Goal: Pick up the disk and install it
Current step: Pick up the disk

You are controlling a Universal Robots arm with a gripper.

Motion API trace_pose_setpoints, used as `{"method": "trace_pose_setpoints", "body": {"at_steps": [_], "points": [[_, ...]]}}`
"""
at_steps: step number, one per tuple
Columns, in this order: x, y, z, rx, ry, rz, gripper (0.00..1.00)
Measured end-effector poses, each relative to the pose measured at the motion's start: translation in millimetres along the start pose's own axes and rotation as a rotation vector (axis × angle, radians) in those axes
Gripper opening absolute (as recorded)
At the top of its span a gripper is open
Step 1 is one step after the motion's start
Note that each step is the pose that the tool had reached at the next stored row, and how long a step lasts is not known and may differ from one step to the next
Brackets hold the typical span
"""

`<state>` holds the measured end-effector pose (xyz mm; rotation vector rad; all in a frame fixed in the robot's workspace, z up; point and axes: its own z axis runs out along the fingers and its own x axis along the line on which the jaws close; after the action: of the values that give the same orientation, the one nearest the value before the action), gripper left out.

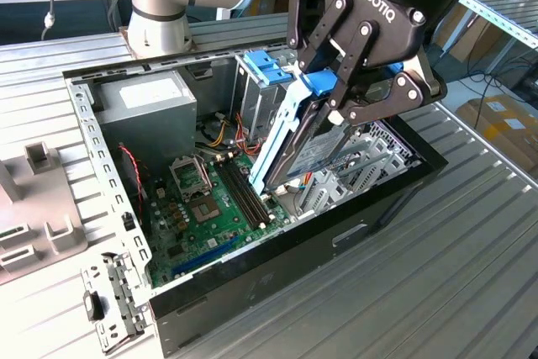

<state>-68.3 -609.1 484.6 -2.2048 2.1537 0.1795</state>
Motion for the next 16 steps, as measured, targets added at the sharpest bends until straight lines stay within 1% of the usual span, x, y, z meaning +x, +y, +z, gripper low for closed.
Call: {"method": "trace_pose_setpoints", "body": {"at_steps": [8, 16], "points": [[0.0, -0.3, -0.1, -0.0001, 0.0017, 0.0, 0.37], [0.1, -2.7, -0.1, 0.0, 0.0018, 0.0, 0.37]]}}
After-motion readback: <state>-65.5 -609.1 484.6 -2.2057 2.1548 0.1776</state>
